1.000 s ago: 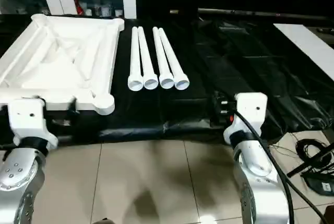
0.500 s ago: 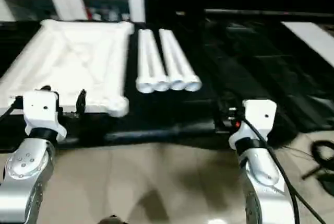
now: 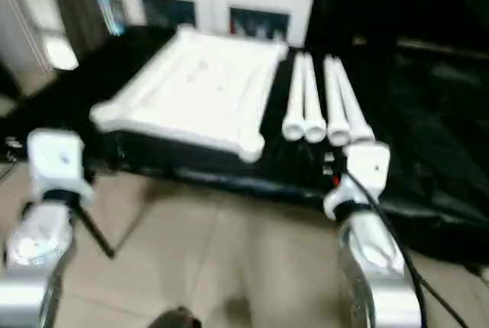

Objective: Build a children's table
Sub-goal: Move to table

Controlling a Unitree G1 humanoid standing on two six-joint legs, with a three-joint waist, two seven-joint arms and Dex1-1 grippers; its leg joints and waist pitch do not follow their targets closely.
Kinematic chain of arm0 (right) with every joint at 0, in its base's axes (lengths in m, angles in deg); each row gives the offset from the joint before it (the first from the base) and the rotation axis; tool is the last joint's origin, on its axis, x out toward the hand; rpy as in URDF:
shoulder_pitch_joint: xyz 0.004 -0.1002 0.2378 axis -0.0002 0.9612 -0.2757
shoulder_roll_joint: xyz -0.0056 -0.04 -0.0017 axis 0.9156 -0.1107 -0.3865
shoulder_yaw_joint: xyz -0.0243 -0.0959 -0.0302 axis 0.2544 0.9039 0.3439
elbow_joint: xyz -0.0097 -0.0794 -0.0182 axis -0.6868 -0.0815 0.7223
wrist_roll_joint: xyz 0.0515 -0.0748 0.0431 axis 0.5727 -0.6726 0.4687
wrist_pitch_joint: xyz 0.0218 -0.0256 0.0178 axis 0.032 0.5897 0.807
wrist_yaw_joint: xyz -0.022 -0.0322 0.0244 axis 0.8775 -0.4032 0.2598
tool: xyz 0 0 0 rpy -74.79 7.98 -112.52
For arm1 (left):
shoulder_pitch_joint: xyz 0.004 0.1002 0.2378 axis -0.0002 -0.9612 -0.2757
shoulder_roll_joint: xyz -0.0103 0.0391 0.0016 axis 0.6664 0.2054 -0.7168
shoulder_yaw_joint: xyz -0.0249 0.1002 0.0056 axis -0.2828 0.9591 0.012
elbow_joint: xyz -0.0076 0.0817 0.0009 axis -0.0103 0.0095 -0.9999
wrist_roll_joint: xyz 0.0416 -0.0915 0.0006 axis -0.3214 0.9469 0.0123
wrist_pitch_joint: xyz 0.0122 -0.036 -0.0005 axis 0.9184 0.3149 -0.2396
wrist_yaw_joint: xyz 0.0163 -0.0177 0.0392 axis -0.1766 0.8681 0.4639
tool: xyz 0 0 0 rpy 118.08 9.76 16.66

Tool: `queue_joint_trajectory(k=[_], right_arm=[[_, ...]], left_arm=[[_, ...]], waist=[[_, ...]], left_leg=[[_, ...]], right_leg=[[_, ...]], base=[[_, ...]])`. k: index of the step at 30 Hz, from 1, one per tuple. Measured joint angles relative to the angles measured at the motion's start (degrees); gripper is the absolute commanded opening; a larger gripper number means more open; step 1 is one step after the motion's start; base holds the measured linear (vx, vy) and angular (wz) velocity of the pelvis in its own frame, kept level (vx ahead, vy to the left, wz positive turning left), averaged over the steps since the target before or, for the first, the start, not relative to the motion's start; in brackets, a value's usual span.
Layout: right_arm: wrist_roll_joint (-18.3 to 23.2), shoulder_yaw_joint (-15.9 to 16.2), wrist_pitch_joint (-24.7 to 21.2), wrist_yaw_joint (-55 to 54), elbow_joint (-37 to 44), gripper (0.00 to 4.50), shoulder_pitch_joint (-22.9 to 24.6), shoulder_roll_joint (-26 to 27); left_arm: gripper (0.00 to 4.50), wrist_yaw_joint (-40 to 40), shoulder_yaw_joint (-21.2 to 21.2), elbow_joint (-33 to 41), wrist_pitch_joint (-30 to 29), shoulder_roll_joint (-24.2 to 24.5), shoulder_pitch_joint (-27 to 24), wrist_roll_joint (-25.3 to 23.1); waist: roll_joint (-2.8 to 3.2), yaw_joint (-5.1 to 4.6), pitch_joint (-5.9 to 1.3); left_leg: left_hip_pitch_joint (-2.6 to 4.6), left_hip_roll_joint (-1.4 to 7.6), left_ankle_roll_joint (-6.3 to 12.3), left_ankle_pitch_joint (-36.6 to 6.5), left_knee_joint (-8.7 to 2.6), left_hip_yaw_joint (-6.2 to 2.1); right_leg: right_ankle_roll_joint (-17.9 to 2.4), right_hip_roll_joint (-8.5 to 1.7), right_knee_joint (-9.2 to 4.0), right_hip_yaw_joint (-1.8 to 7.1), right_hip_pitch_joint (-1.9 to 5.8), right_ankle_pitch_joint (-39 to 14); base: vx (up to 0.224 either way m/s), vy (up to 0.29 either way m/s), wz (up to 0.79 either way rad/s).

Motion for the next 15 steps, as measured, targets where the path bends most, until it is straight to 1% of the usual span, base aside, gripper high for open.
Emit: queue_joint_trajectory(k=[1, 2, 3, 4, 5, 7, 8, 9, 10, 11, 12, 14, 15], right_arm=[[-0.5, 0.0, 0.0, -0.3, -0.1, 4.50, -0.2, -0.3], [-1.2, 0.1, 0.2, -0.5, -0.4, 4.50, -0.3, -0.6], [-1.7, 0.2, 0.3, -0.6, -0.9, 4.50, -0.4, -0.7], [-2.1, 0.5, 0.5, -0.6, -1.0, 4.50, -0.5, -0.6], [-2.1, 0.8, 0.8, -0.5, -1.0, 4.50, -0.8, -0.4], [-1.9, 0.9, 1.0, -0.5, -0.9, 4.50, -1.2, -0.2], [-1.7, 0.8, 1.0, -0.5, -0.9, 4.50, -1.1, 0.1], [-1.5, 0.7, 1.0, -0.5, -0.9, 4.50, -1.0, 0.4], [-1.1, 0.7, 1.0, -0.6, -1.0, 4.50, -1.0, 0.5], [-0.9, 0.8, 1.0, -0.6, -0.9, 4.50, -1.2, 0.7], [-0.8, 0.8, 1.0, -0.6, -0.9, 4.50, -1.2, 0.8], [-0.8, 0.8, 1.0, -0.8, -0.9, 4.50, -1.1, 0.8], [-0.8, 0.6, 1.0, -1.1, -0.9, 4.50, -1.0, 0.9]], left_arm=[[4.44, 0.7, 0.8, 0.0, 0.3, 0.7, 0.3, -0.1], [4.44, 1.5, 1.4, 0.0, 0.5, 1.1, 0.6, -0.1], [4.44, 1.9, 1.7, -0.1, 0.5, 1.2, 0.4, -0.1], [4.44, 2.2, 1.6, -0.1, 0.5, 1.2, 0.3, -0.1], [4.44, 2.4, 1.5, -0.2, 0.5, 1.2, 0.2, 0.0], [4.44, 2.8, 1.5, -0.3, 0.5, 1.1, 0.2, 0.4], [4.44, 3.1, 1.5, -0.4, 0.5, 1.1, 0.2, 0.5], [4.44, 3.3, 1.5, -0.5, 0.5, 1.1, 0.2, 0.6], [4.44, 3.5, 1.4, -0.8, 0.4, 1.3, 0.1, 0.7], [4.44, 3.6, 0.9, -1.4, 0.4, 1.6, -0.2, 1.0], [4.44, 3.6, 0.5, -1.7, 0.4, 1.9, -0.1, 1.1], [4.44, 3.6, -0.2, -1.7, 0.4, 2.4, 0.0, 1.2], [4.44, 3.7, -0.4, -1.9, 0.4, 2.6, 0.1, 1.4]], waist=[[0.29, -0.05, -0.08], [0.28, -0.40, 0.17], [0.17, -0.94, 0.23], [0.17, -1.34, 0.26], [0.27, -1.68, 0.29], [0.28, -2.39, 0.29], [0.30, -3.11, 0.30], [0.33, -3.54, 0.33], [0.54, -3.91, 0.55], [0.97, -4.42, 0.86], [1.13, -4.89, 0.99], [1.07, -6.20, 1.08], [0.89, -7.11, 1.18]], left_leg=[[1.81, 0.55, -3.31, -1.9, -2.66, 0.38], [2.29, 1.36, -3.50, -1.6, -4.16, 1.52], [2.37, 1.99, -3.46, -1.4, -5.05, 2.39], [2.36, 2.38, -3.46, -1.2, -5.53, 2.73], [2.38, 2.60, -3.42, -1.1, -5.71, 2.94], [2.35, 2.67, -3.41, -1.1, -5.74, 3.41], [2.34, 2.68, -3.42, -1.1, -5.76, 3.64], [2.37, 2.68, -3.42, -1.1, -5.84, 3.75], [3.05, 3.23, -3.45, -1.2, -5.96, 4.72], [4.23, 4.06, -3.43, -1.2, -6.20, 6.24], [5.05, 4.37, -3.41, -1.2, -6.35, 6.95], [6.53, 4.83, -3.25, -1.5, -6.61, 7.89], [7.61, 4.98, -3.60, -1.9, -6.91, 8.54]], right_leg=[[0.1, 0.02, -0.45, -0.27, -0.28, 0.4], [0.2, 0.04, -1.57, 0.01, -0.41, 1.0], [0.2, 0.04, -2.89, -0.08, -0.32, 2.0], [0.1, 0.04, -4.04, -0.37, 0.04, 3.1], [0.1, 0.02, -5.20, -0.52, 0.49, 4.6], [0.4, -0.21, -5.65, -0.52, 0.87, 5.1], [0.4, -0.35, -5.80, -0.50, 0.92, 5.2], [0.5, -0.40, -6.00, -0.47, 0.99, 5.2], [0.7, 0.02, -6.50, 0.03, 0.82, 5.3], [0.8, 0.10, -6.84, 0.25, 1.33, 5.3], [0.8, -0.08, -6.87, 0.16, 1.55, 5.1], [0.9, -0.95, -6.30, -0.72, 1.54, 4.4], [0.7, -2.23, -5.61, -2.03, 1.40, 3.8]], base=[[-0.104, -0.028, 0.20], [-0.104, -0.028, 0.20], [-0.143, -0.005, 0.22], [-0.106, 0.027, 0.08], [-0.106, 0.027, 0.08], [0.000, 0.000, 0.00], [0.000, 0.000, 0.00], [0.000, 0.000, 0.00], [-0.006, 0.042, -0.25], [-0.006, 0.042, -0.25], [0.014, 0.056, -0.60], [0.045, 0.069, -0.80], [0.058, 0.015, -0.89]])
